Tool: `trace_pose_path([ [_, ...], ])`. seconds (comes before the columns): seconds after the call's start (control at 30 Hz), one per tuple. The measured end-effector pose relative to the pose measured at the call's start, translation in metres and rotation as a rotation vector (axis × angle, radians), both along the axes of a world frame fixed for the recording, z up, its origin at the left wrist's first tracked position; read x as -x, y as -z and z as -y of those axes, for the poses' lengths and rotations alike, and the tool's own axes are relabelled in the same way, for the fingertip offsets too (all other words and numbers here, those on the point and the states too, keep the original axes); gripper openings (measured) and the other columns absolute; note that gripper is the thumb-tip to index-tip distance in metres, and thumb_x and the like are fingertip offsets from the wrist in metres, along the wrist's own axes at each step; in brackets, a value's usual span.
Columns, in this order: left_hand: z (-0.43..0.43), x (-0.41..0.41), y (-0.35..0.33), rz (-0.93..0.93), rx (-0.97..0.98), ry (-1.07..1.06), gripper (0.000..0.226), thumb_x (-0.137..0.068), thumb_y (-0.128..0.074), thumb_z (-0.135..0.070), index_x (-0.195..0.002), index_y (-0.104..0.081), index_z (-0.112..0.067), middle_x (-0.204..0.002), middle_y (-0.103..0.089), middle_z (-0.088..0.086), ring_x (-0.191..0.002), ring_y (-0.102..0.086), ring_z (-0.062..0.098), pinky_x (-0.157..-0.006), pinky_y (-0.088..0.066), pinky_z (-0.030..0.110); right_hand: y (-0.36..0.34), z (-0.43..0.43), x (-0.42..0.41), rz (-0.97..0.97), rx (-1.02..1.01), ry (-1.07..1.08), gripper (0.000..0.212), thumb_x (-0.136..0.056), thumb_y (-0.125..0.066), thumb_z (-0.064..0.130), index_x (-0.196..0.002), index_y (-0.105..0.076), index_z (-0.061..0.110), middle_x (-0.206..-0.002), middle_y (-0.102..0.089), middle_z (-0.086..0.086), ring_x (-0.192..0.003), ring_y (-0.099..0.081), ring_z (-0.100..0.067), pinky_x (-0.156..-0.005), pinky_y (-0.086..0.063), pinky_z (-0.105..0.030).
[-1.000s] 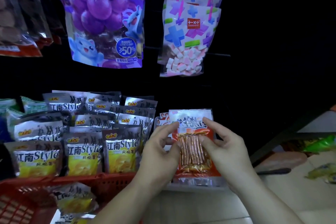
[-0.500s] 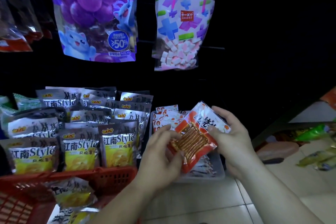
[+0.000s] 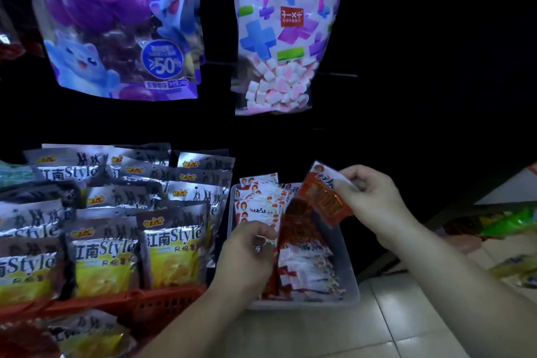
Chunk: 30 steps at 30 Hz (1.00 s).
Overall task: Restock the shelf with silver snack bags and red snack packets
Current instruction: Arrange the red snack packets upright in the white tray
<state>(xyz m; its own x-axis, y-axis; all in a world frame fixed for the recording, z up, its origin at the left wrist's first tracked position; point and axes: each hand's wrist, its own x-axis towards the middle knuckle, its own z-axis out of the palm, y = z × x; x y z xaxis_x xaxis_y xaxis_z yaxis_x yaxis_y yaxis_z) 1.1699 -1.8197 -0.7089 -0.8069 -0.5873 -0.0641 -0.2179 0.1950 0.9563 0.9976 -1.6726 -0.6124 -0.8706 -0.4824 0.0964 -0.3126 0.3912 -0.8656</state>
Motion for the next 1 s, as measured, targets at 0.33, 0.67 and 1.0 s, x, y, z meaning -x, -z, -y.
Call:
trace_pose_path([
  [0.33,0.018,0.099,0.041,0.142,-0.214,0.107,0.034,-0.100,-0.057,-0.002,-0.117,-0.058,-0.032,-0.112,-0.062,-0.004,-0.068,-0.059,0.003,-0.048,-0.048,0.024,0.156,0.002,0.068,-0.121,-0.693,-0.231,0.021,-0.098,-0.062,0.018,-0.102,-0.068,0.037,-0.104,-0.070,0.010,-0.091,-0.067,-0.015,-0.079,-0.059,-0.040],
  [0.67,0.023,0.122,0.074,0.190,-0.121,0.115,0.026,-0.098,-0.060,-0.005,-0.097,-0.060,-0.031,-0.104,-0.062,-0.013,-0.076,-0.062,-0.001,-0.056,-0.047,0.009,0.136,0.051,0.125,-0.347,-0.725,-0.135,0.054,-0.087,-0.075,0.041,-0.137,-0.057,0.037,-0.132,-0.056,0.010,-0.125,-0.051,-0.019,-0.096,-0.051,-0.037],
  [1.0,0.041,0.119,0.110,0.258,-0.121,0.161,0.041,-0.098,-0.051,0.004,-0.125,-0.059,-0.026,-0.122,-0.061,-0.013,-0.114,-0.057,0.003,-0.093,-0.049,0.012,0.172,0.053,0.146,-0.371,-0.651,-0.027,0.023,-0.101,-0.058,0.020,-0.114,-0.077,0.024,-0.126,-0.065,0.002,-0.122,-0.058,-0.023,-0.089,-0.053,-0.036],
])
